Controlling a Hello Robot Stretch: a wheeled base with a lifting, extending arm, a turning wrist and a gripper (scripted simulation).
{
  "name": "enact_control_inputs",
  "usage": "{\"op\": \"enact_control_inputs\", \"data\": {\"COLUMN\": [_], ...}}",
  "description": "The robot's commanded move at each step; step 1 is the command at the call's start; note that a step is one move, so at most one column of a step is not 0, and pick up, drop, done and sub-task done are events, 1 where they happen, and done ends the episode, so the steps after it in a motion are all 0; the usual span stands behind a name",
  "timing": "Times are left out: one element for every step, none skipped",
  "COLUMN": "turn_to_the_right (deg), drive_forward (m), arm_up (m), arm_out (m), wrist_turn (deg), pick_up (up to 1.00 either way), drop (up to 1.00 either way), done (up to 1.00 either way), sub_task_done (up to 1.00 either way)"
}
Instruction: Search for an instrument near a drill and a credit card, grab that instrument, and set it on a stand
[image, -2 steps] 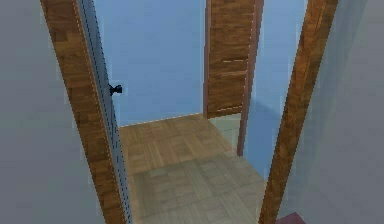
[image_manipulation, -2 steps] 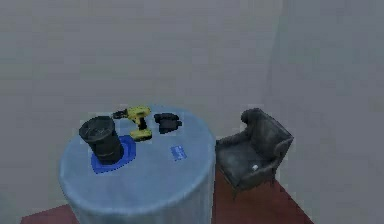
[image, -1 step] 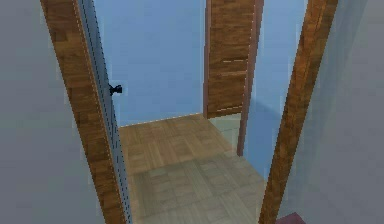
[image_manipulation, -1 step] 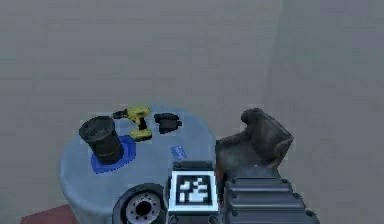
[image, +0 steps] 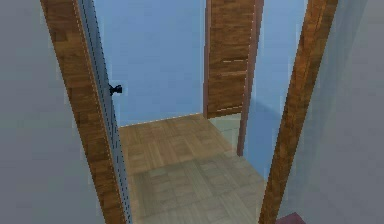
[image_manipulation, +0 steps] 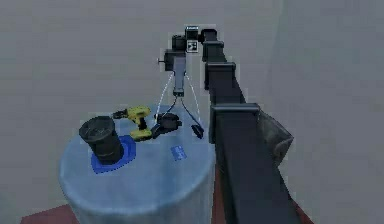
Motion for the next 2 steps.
{"op": "enact_control_inputs", "data": {"turn_to_the_right": [0.0, 0.0], "drive_forward": [0.00, 0.00], "arm_up": [0.00, 0.00], "arm_out": [0.00, 0.00], "wrist_turn": [45.0, 45.0], "pick_up": [0.00, 0.00], "drop": [0.00, 0.00], "done": [0.00, 0.00], "sub_task_done": [0.00, 0.00]}}
